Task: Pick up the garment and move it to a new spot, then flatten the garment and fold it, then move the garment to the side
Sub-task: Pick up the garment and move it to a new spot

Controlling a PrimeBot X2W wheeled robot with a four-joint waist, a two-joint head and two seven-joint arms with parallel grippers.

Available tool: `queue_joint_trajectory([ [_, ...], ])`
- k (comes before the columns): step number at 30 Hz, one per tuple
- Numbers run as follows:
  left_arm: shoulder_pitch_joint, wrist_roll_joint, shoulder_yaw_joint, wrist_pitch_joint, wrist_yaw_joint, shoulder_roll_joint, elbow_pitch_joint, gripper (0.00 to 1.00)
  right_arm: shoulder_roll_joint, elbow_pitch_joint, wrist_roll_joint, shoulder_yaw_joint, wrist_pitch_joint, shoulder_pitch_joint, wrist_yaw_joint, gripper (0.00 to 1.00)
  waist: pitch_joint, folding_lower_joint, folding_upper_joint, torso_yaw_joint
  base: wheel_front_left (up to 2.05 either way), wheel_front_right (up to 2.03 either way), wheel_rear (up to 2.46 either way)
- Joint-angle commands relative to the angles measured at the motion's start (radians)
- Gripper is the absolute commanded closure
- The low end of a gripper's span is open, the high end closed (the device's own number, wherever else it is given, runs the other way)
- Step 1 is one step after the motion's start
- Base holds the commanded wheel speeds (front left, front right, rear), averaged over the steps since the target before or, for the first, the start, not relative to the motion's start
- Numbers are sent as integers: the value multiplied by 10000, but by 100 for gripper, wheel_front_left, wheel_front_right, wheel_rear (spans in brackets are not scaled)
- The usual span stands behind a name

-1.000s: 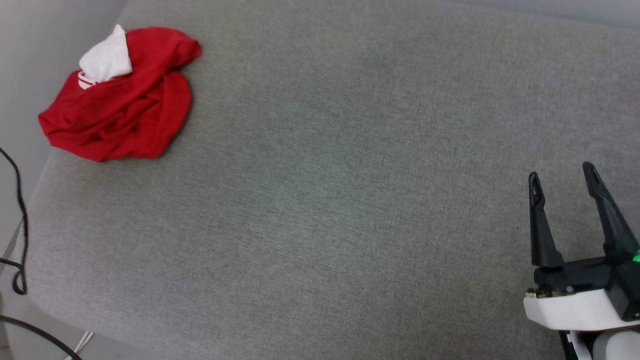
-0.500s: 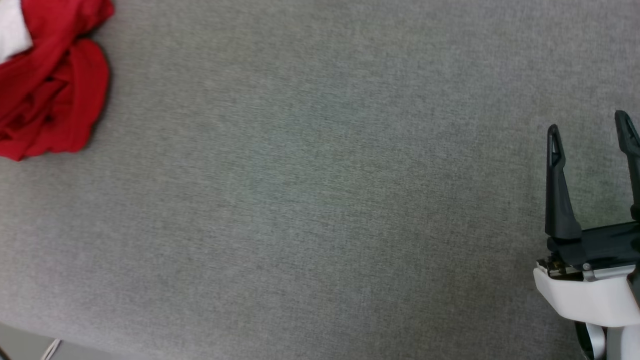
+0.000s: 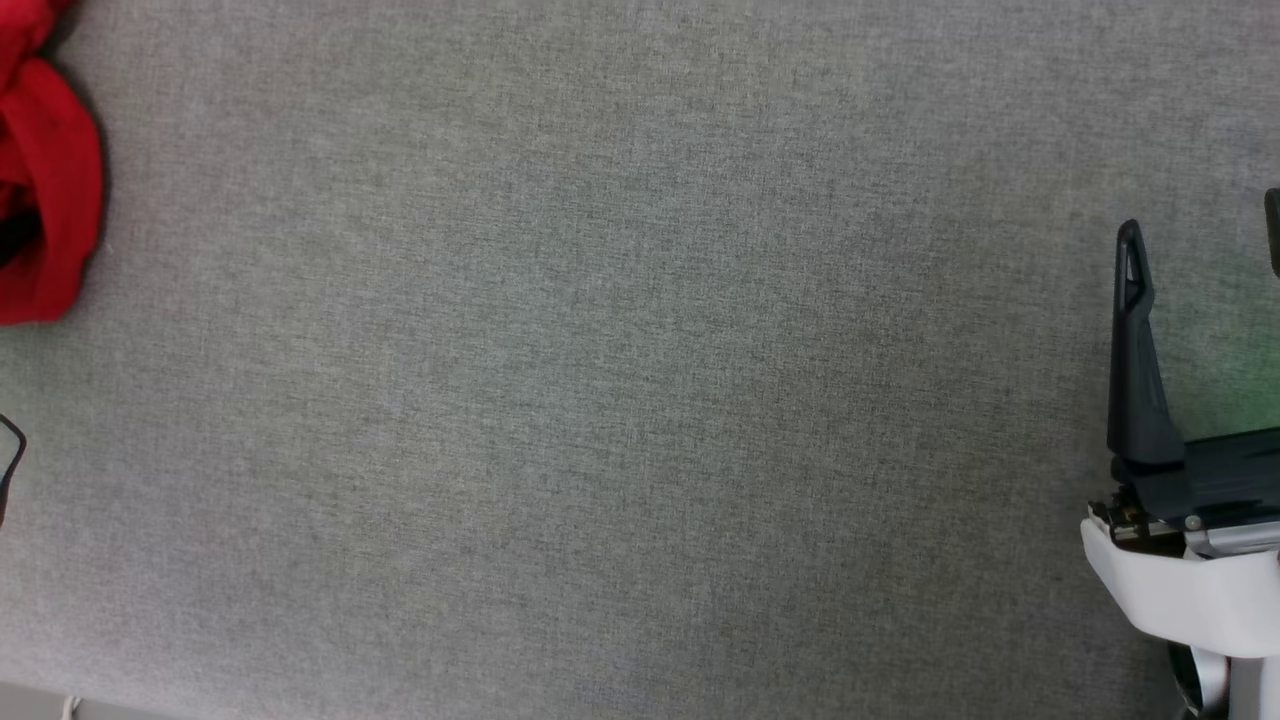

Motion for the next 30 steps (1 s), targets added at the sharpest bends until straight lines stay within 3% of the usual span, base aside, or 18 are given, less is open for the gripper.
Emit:
queue_joint_trajectory([
  [1, 263, -33, -354, 134, 7, -369, 163, 0, -61, -35, -17, 3, -24, -206, -7, 0, 75, -1, 0, 5, 0, 0, 0],
  [3, 264, -115, -624, 32, 7, -556, 293, 0, -67, 5, -16, 19, -24, -202, -5, 0, 113, -1, 0, 4, 0, 0, 0],
  [5, 180, -83, -863, -106, 7, -608, 382, 100, -63, 43, -11, 57, -24, -239, -7, 0, 88, -1, 0, -11, 0, 0, 0],
  [9, -100, -179, -1134, -548, -1, -323, 340, 100, -42, 162, 43, 75, -24, -215, -7, 0, -186, -1, 0, 24, 0, 0, 0],
  [16, -700, 15, -1484, -1488, 0, 800, -316, 100, 35, 516, 273, 294, -24, -172, -7, 0, -1173, -1, 0, 117, 0, 0, 0],
  [24, -1500, 452, -2367, -1593, 6, 1922, -2355, 100, 95, 904, 425, 600, -24, -99, -7, 0, -2371, -1, 0, 43, 0, 0, 0],
  [30, -2418, 741, -2905, -1184, 6, 2185, -4040, 100, 102, 1180, 1012, 627, -23, 31, -7, 0, -3097, -1, 0, -189, 0, 0, 0],
])
